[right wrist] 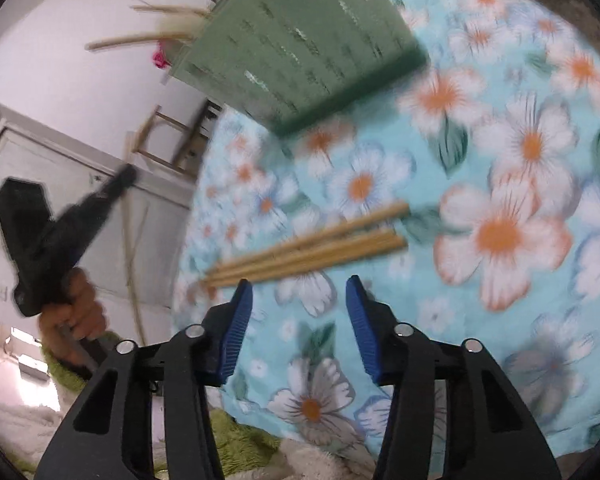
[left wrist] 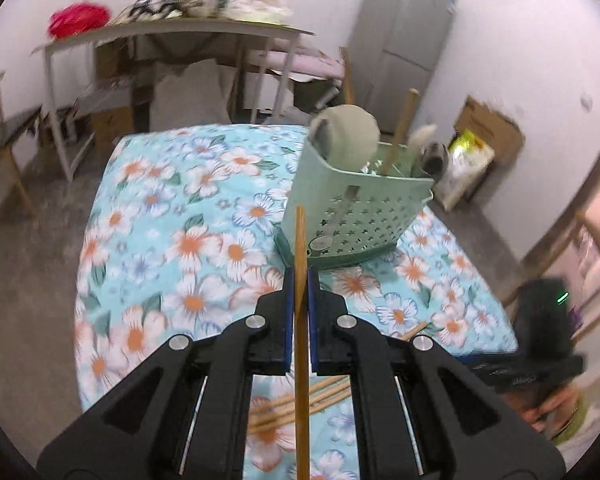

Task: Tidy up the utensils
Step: 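Hold the chopstick upright in the left gripper while the right gripper grasps another chopstick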

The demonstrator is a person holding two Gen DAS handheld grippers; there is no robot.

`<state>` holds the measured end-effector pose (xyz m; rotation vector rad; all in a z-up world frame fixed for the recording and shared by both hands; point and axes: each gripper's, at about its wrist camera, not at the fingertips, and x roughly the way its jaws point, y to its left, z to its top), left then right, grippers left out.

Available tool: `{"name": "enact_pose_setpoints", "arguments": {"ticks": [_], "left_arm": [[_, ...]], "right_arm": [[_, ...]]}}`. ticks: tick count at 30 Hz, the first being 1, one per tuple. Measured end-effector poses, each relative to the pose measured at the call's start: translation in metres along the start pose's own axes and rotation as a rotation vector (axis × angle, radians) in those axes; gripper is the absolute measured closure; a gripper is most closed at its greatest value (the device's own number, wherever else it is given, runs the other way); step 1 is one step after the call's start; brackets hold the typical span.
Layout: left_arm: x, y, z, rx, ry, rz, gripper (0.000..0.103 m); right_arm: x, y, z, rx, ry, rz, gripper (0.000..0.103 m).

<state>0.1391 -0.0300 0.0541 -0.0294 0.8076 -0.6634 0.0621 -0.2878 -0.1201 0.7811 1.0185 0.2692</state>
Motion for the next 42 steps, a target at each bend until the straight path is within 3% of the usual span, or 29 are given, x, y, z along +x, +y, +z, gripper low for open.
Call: {"name": "enact_pose_setpoints", "arguments": {"ticks": [5, 9, 16, 33, 42], "left_arm": [[0.005, 0.007, -0.015, -0.090, -0.003, -0.034, 0.098], [0.008, 0.013, -0.022, -0.131, 0.002, -0.046, 0.098], [0.014, 0.016, -0.029, -0.164, 0.016, -0.063, 0.098], [0.015, 0.014, -0.030, -0.178, 0.024, -0.077, 0.098], [0.015, 0.013, -0.028, -0.179, 0.022, -0.083, 0.098]], "right_arm": [[0.007, -0.023, 0.011, 0.144, -0.029, 0.016, 0.070], [0.009, -0.031, 0.019, 0.186, -0.061, 0.007, 0.082], [0.013, -0.033, 0.032, 0.206, -0.092, 0.008, 0.085], [-0.051, 0.001, 0.052, 0.005, -0.284, -0.096, 0.088], [-0.074, 0.025, 0.055, -0.107, -0.360, -0.044, 0.092]]}}
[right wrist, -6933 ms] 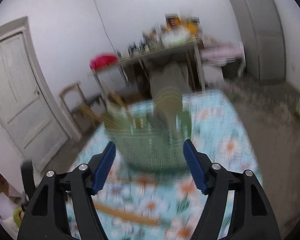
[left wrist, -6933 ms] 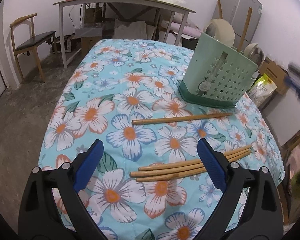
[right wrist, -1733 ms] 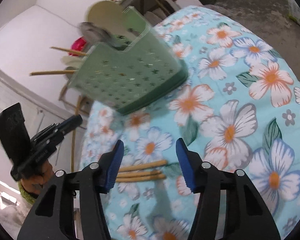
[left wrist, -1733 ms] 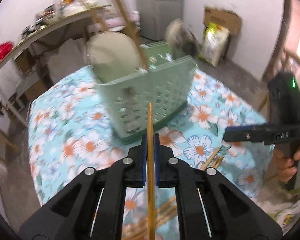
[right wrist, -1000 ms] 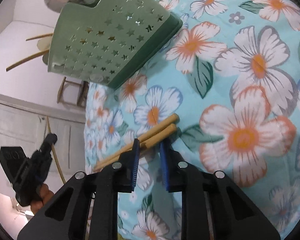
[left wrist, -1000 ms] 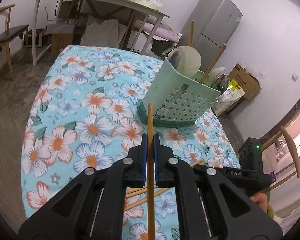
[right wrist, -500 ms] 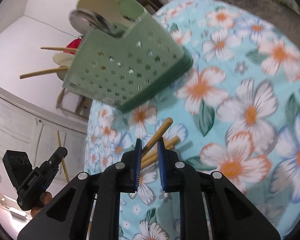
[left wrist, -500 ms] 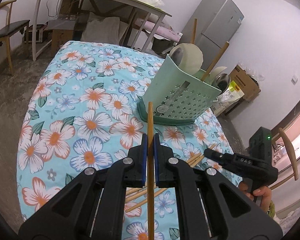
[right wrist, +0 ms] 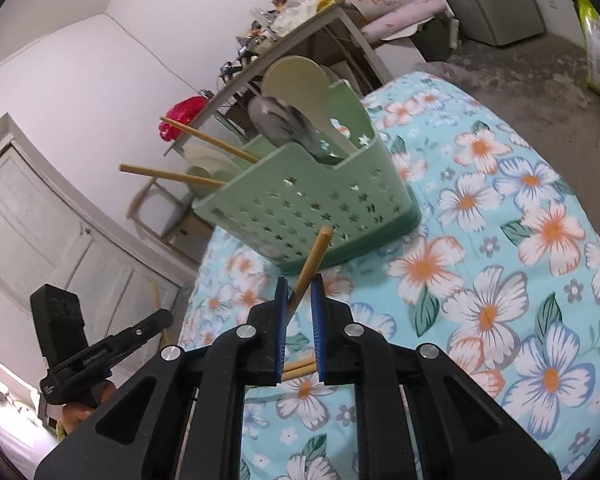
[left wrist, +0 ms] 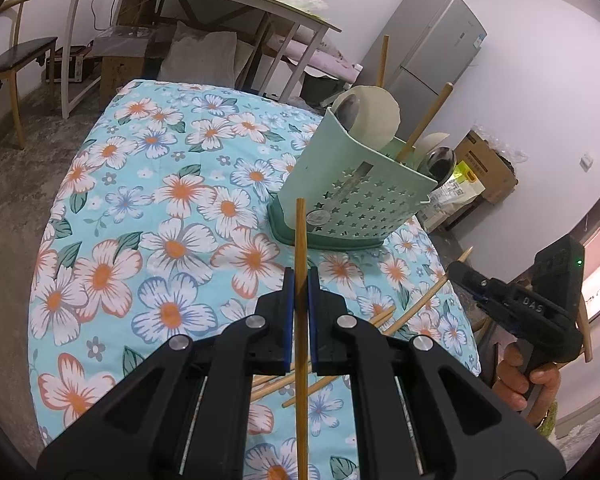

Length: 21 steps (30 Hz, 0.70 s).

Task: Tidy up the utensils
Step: 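Hold the chopstick upright in the left gripper while the right gripper grasps another chopstick, then lift the chopstick over the caddy and open the left gripper while the right gripper lifts its chopstick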

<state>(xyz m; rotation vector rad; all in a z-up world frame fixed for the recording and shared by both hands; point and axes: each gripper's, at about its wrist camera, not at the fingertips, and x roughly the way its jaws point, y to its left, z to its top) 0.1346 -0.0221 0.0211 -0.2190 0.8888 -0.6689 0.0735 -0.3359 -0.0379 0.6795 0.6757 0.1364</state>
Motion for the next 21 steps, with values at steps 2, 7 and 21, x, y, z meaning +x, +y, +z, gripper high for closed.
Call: {"name": "enact_pose_setpoints", "arguments": {"ticks": [2, 7, 21], "left_arm": [[0.000, 0.000, 0.000, 0.000, 0.000, 0.000, 0.098], [0.000, -0.001, 0.000, -0.001, -0.001, -0.002, 0.098], [0.001, -0.005, 0.002, -0.003, 0.001, -0.003, 0.098]], "right_arm": [[-0.005, 0.002, 0.001, -0.007, -0.013, 0.030, 0.093], [-0.003, 0.008, 0.000, -0.008, -0.017, 0.093, 0.094], [-0.021, 0.023, 0.001, -0.068, -0.064, 0.174, 0.097]]}}
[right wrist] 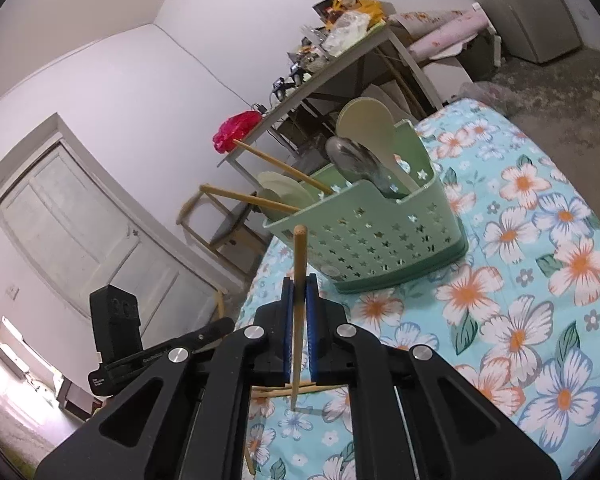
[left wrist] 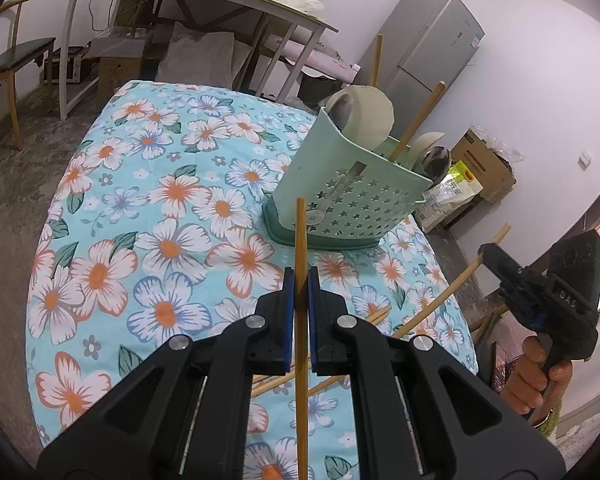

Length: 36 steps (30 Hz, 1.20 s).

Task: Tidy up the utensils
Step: 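Lift the chopstick over the caddy and open the left gripper while the right gripper lifts its chopstick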

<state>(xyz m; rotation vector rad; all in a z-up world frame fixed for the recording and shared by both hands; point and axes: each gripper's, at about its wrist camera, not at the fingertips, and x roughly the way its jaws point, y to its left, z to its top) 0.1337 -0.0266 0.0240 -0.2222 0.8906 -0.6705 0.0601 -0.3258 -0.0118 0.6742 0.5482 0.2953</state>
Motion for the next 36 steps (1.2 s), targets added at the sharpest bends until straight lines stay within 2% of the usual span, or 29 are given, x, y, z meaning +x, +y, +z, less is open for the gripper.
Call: {"name": "enact_pose_setpoints", "arguments": {"ticks": [8, 16, 21, 36], "left_arm": [[-0.011, -0.001, 0.007, 0.011, -0.031, -0.029, 0.098], [-0.037, -0.016, 0.027, 0.062, -0.130, -0.061, 0.098], [-0.045, -0.025, 0.036, 0.092, -0.160, -0.075, 0.098], [-0.073, -0.076, 0.076, 0.248, -0.308, -0.137, 0.098]], "right_arm": [[-0.001, 0.013, 0.002, -0.050, -0.013, -0.019, 0.097], [-0.003, 0.016, 0.002, -0.058, -0.021, -0.036, 0.097], [-0.005, 0.014, 0.002, -0.055, -0.022, -0.039, 0.097], [-0.018, 0.011, 0.006, -0.056, -0.058, -0.058, 0.097]]}}
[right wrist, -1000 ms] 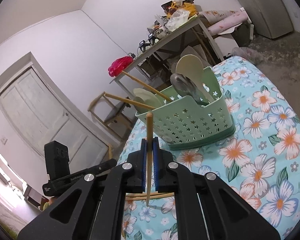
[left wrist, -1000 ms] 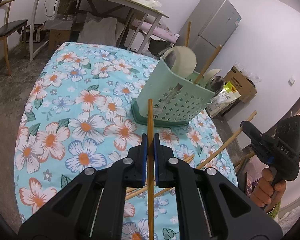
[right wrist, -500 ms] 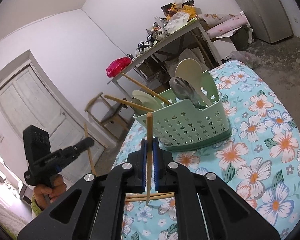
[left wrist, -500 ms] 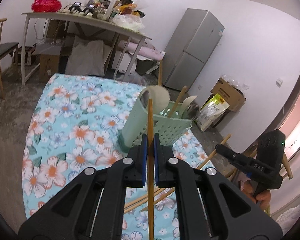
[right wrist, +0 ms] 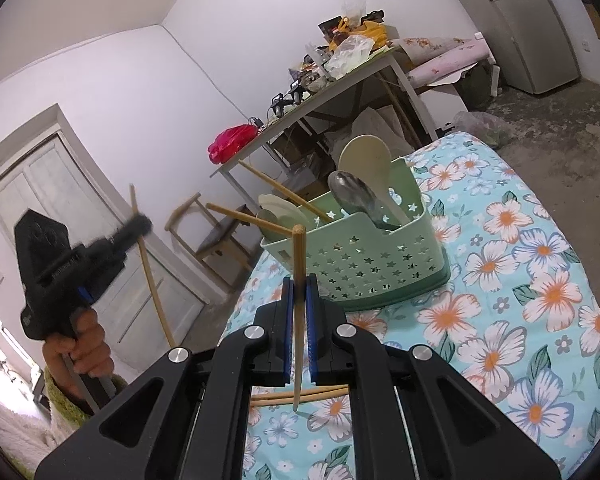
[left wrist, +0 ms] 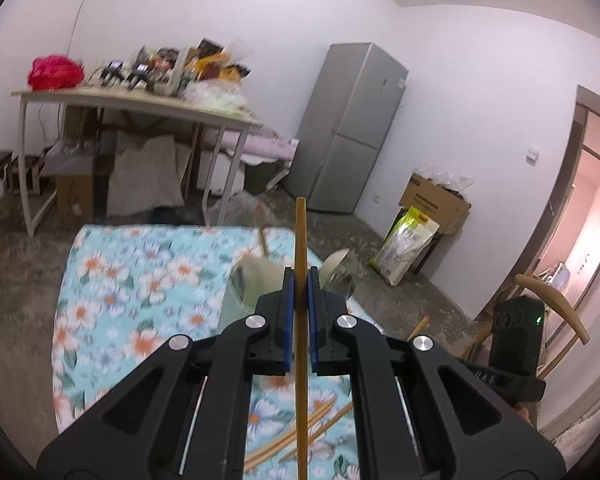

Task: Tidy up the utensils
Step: 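Lift the chopstick over the caddy and open the left gripper while the right gripper lifts its chopstick, then lower the chopstick into the caddy and open the right gripper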

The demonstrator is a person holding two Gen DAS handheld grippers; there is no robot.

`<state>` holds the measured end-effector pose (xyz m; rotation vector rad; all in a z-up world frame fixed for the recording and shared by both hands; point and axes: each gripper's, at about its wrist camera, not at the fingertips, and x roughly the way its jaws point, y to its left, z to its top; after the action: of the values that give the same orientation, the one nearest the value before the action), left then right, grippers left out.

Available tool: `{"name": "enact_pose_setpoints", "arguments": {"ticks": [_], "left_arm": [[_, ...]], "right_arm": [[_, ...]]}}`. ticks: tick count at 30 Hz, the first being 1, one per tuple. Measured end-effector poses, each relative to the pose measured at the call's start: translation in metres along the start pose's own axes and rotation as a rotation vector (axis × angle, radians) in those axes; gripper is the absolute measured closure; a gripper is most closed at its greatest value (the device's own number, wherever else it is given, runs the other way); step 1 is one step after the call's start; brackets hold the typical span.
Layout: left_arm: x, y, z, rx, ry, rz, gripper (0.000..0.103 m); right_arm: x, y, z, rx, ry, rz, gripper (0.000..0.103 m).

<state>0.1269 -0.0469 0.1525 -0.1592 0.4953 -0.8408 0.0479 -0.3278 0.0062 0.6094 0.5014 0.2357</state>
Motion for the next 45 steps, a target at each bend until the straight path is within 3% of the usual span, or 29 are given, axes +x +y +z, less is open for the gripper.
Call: {"name": "enact_pose_setpoints", "arguments": {"ticks": [8, 13, 21, 26, 30, 31, 33, 34, 41, 45], "left_arm": [[0.004, -0.026, 0.041, 0.070, -0.121, -0.046, 0.098], [0.015, -0.037, 0.071, 0.050, -0.214, -0.062, 0.098], [0.063, -0.050, 0.099, 0.066, -0.354, 0.006, 0.098], [0.110, -0.044, 0.083, 0.057, -0.356, 0.101, 0.098], [0.144, -0.031, 0.061, 0.032, -0.253, 0.147, 0.097], [0.145, -0.029, 0.057, 0.026, -0.233, 0.152, 0.095], [0.141, -0.025, 0.052, 0.006, -0.210, 0.159, 0.069], [0.136, -0.024, 0.050, 0.001, -0.215, 0.153, 0.064], [0.083, -0.028, 0.046, 0.030, -0.210, 0.143, 0.037], [0.041, -0.022, 0.034, 0.035, -0.157, 0.157, 0.023]], "right_arm": [[-0.001, -0.005, 0.000, 0.014, 0.001, 0.000, 0.097], [0.001, -0.009, 0.000, 0.025, 0.007, 0.002, 0.097], [0.005, -0.014, 0.000, 0.041, 0.016, -0.002, 0.097], [0.006, -0.018, 0.001, 0.049, 0.018, -0.006, 0.097], [0.004, -0.019, 0.001, 0.050, 0.017, -0.010, 0.097], [0.003, -0.019, 0.001, 0.049, 0.015, -0.012, 0.097], [0.002, -0.020, 0.001, 0.051, 0.013, -0.014, 0.097], [0.002, -0.021, 0.001, 0.053, 0.013, -0.015, 0.097], [-0.007, -0.013, 0.011, 0.021, -0.012, -0.003, 0.097], [-0.022, 0.006, 0.034, -0.055, -0.061, 0.022, 0.097]]}}
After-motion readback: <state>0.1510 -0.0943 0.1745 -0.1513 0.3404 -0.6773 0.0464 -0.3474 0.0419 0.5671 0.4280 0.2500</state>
